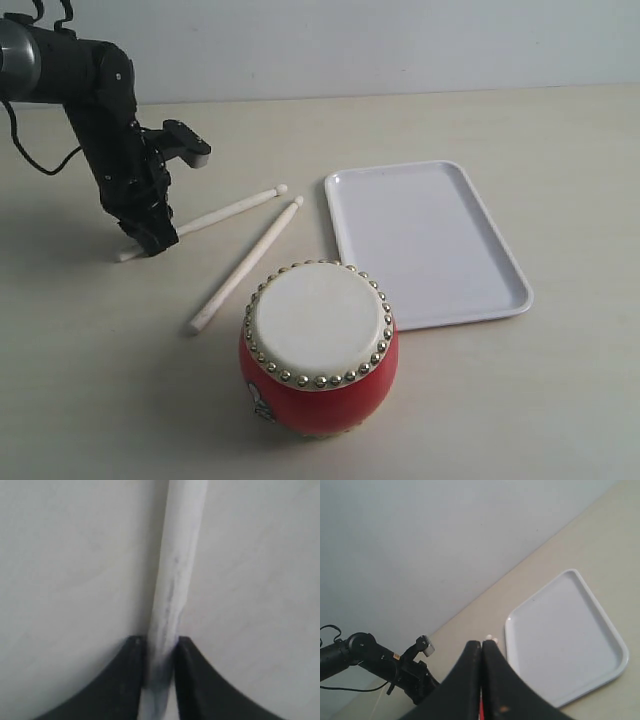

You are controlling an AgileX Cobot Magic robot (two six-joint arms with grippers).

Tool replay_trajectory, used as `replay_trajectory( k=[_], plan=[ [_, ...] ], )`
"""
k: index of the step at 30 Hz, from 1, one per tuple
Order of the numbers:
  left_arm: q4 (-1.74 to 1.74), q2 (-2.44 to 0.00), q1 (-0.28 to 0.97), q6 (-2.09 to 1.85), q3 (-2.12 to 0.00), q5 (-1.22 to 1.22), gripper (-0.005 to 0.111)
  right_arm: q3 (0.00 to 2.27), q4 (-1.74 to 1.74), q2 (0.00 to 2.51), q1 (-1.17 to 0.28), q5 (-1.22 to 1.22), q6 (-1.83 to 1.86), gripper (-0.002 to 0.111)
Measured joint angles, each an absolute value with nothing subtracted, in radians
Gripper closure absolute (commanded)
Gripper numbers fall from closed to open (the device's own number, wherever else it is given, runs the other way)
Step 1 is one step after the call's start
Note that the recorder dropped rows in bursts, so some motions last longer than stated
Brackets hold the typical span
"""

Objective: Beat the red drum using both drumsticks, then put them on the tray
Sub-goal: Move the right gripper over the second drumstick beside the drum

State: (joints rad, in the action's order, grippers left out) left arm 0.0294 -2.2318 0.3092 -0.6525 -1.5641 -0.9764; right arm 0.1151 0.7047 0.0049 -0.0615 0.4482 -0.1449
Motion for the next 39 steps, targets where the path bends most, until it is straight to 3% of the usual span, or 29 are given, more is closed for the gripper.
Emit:
replay_trajectory(
  k=[8, 12, 16, 19, 24, 31, 35, 39],
  plan=[
    [0.096, -2.115, 0.273, -0.518, -1.547, -1.057, 0.107, 0.143, 0.743, 0.029, -0.061, 0.506, -0.109, 0.108],
    [0.249, -1.751, 0.198, -0.457, -1.333, -0.945, 0.107, 0.361, 0.745, 0.256, -0.061, 0.617, 0.066, 0.108],
    [0.26, -1.285, 0.166, -0.437, -0.971, -0.771, 0.107, 0.661, 0.769, 0.711, -0.061, 0.865, 0.227, 0.108],
    [0.26, -1.072, 0.162, -0.412, -0.838, -0.705, 0.107, 0.799, 0.789, 0.909, -0.097, 0.911, 0.242, 0.108],
    [0.26, -0.892, 0.162, -0.354, -0.762, -0.673, 0.107, 0.963, 0.698, 1.063, -0.34, 0.85, 0.072, 0.108],
    [0.256, -0.798, 0.162, -0.309, -0.752, -0.671, 0.107, 1.084, 0.236, 1.256, -0.735, 0.841, -0.433, 0.108],
    [0.251, -0.785, 0.162, -0.29, -0.752, -0.669, 0.107, 1.189, 0.107, 1.42, -0.885, 0.867, -0.626, 0.108],
    [0.251, -0.779, 0.162, -0.276, -0.751, -0.667, 0.107, 1.382, 0.08, 1.64, -0.943, 0.959, -0.697, 0.108]
  ],
)
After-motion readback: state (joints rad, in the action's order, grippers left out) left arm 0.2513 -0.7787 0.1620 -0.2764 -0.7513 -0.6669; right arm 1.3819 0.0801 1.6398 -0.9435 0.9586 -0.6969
